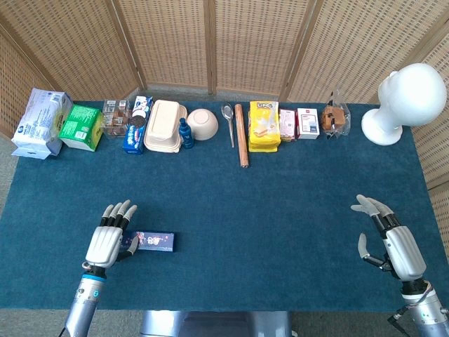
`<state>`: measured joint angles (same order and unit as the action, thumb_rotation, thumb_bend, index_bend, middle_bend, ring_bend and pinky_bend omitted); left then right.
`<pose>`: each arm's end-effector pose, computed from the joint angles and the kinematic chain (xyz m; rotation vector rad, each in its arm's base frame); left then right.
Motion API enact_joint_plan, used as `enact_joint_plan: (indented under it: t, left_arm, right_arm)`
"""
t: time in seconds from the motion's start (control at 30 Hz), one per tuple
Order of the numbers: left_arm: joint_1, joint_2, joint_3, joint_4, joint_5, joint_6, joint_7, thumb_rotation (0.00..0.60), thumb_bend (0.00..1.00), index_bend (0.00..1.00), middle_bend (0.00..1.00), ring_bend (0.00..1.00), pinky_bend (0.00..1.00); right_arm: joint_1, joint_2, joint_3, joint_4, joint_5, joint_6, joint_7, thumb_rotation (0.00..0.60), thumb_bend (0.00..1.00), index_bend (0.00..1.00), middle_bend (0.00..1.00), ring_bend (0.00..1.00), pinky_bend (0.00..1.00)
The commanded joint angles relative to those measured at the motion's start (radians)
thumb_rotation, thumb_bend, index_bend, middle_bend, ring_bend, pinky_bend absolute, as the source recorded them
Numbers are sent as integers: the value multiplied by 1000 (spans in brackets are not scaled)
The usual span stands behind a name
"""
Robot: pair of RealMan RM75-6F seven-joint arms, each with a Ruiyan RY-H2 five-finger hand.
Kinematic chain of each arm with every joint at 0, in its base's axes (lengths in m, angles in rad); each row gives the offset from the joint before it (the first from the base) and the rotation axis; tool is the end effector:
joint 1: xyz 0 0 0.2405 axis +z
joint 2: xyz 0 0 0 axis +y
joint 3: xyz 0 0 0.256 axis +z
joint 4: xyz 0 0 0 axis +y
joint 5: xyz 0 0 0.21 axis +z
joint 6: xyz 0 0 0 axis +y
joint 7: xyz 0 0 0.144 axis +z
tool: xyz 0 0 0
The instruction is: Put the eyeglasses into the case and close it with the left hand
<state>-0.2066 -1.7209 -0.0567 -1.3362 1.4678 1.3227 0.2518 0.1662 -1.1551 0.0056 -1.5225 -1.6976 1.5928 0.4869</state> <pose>-0.2520 0.2081 -0.0329 -1.5489 -1.0192 -0.9431 -0.2821 -0.1933 0.1515 1.4384 -1.0992 1.4205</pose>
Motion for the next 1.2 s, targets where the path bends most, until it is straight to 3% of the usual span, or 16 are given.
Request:
enact_joint_plan:
  t: [0.03, 0.33, 0.57, 0.8, 0.9, 1.07, 1.2]
  left_arm:
    - [-3, -5, -3, 6, -9, 3, 6, 475, 399, 0, 0, 0, 0]
    - [-16, 16, -18, -8, -28, 3, 49, 440, 394, 0, 0, 0, 0]
    - [-31, 105, -25, -131, -8, 12, 41, 429, 394, 0, 0, 0, 0]
    - [-27, 259, 27, -316, -11, -33, 70, 383, 369, 0, 0, 0, 0]
    - [-29, 320, 55, -373, -16, -64, 90, 330, 337, 0, 0, 0, 0]
    - [-48, 425, 100, -462, -64, -143, 218, 284, 276, 57, 0, 0, 0]
    - [-81, 464, 106, -519, -144, -205, 346, 286, 270, 51, 0, 0, 0]
  right_arm:
    - [-1, 1, 1, -1, 0, 1, 1, 398, 664, 19, 263, 133, 147]
    - [0, 2, 4, -3, 4, -5, 2, 389, 663, 19, 263, 134, 146]
    - [0, 5, 9, -13, 12, -10, -9, 388, 664, 19, 263, 134, 147]
    - [5, 17, 15, -34, 22, -26, -36, 389, 666, 19, 263, 133, 146]
    - [6, 22, 18, -42, 28, -31, -43, 388, 666, 19, 263, 133, 147]
    - [5, 31, 24, -57, 41, -38, -57, 387, 666, 19, 263, 133, 146]
    - [4, 34, 28, -68, 45, -37, -64, 388, 666, 18, 263, 133, 147]
